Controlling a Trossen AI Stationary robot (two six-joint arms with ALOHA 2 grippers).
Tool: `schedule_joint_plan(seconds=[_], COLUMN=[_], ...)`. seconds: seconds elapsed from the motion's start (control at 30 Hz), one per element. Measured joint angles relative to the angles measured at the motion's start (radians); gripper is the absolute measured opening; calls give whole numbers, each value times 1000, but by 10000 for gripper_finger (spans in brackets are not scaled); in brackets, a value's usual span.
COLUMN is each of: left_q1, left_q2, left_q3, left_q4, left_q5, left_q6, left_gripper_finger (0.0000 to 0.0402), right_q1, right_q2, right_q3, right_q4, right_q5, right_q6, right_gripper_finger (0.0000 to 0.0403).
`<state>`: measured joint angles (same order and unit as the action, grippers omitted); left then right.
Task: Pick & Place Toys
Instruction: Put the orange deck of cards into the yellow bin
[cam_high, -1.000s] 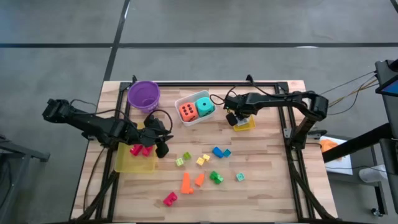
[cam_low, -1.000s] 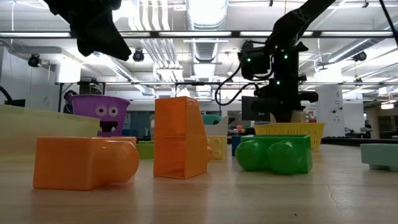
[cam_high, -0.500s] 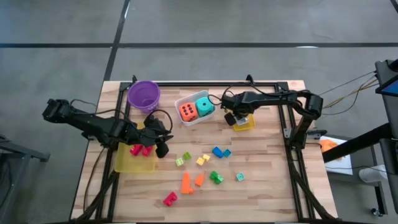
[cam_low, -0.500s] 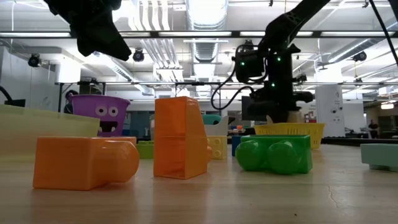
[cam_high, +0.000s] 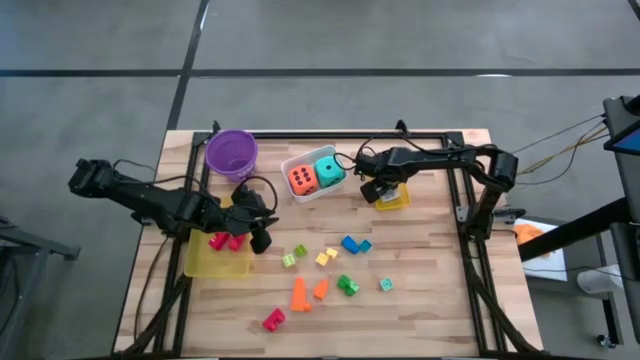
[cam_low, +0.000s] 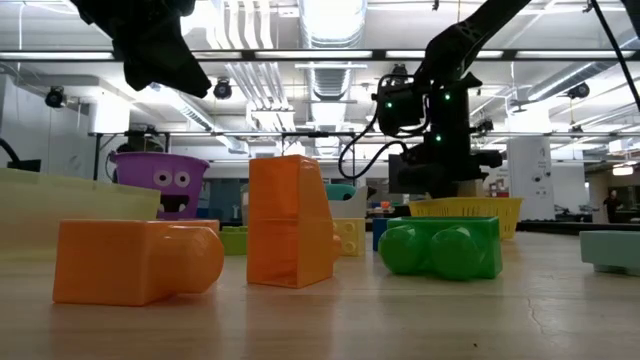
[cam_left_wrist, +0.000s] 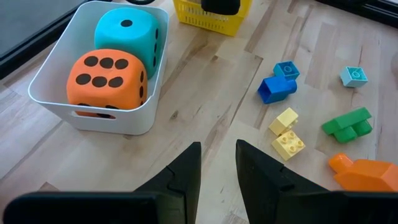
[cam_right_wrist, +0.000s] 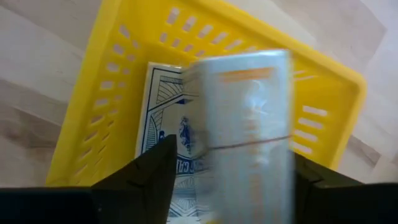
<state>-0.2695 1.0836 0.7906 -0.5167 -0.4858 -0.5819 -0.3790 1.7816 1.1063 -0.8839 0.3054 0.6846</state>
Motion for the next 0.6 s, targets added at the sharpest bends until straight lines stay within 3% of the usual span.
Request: schedule_joint_plan(seconds=[0.6], left_q1=[0], left_q2=[0], left_q3=[0], left_q4=[0], left_q5=[0], left_q6=[0], left_gripper_finger=[101], right_q1=[2], right_q2=[-36], right_q3=[1], right_q4=[-1], right_q5=[8], right_q6=[-35], right_gripper_finger=[205])
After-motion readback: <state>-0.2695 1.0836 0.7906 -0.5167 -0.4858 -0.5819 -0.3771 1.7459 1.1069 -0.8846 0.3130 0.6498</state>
